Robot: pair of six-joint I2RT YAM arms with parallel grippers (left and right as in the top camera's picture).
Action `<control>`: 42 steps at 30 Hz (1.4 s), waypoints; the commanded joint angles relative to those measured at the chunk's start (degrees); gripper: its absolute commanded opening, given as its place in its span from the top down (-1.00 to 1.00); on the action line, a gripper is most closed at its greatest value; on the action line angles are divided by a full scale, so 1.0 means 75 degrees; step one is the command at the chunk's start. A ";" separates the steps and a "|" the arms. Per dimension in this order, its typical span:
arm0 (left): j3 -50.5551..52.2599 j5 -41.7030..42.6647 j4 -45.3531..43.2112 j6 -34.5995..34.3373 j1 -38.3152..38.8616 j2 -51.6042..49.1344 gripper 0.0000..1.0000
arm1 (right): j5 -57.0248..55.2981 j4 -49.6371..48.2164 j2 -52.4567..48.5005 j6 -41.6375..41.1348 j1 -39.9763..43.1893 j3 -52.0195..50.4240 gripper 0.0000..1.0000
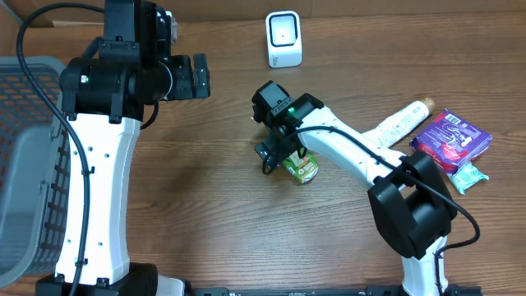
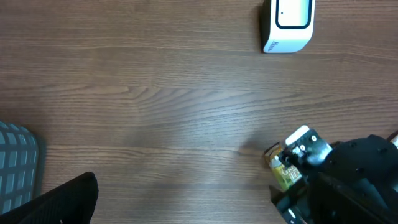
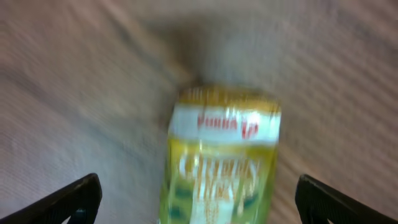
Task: Scan the item barcode
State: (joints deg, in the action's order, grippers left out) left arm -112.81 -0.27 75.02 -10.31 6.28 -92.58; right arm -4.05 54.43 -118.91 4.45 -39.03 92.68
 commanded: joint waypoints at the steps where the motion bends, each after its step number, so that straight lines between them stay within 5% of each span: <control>1: -0.0070 -0.0041 -0.0032 0.0064 0.0015 -0.0023 -0.99 | -0.0023 -0.0425 -0.0297 -0.0224 0.0032 0.0195 -1.00; 9: -0.0070 -0.0041 -0.0032 0.0064 0.0015 -0.0023 -0.99 | 0.0163 -0.1367 -0.0583 -0.0166 0.0032 0.0195 -0.79; 24: -0.0070 -0.0041 -0.0032 0.0064 0.0015 -0.0023 -0.99 | 0.2879 0.0152 -0.0647 0.0326 -0.0090 0.0434 -0.75; 35: -0.0070 -0.0041 -0.0032 0.0064 0.0015 -0.0023 -0.99 | 0.1198 0.1644 -0.0367 0.0219 0.0676 0.1880 -0.75; 42: -0.0070 -0.0041 -0.0032 0.0064 0.0015 -0.0023 -0.99 | 0.1373 0.2850 -0.0306 -0.0035 0.1839 0.1740 -0.74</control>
State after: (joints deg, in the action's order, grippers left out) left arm -112.81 -0.27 75.02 -10.31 6.28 -92.58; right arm 7.01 74.19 -123.00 5.78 -28.51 106.06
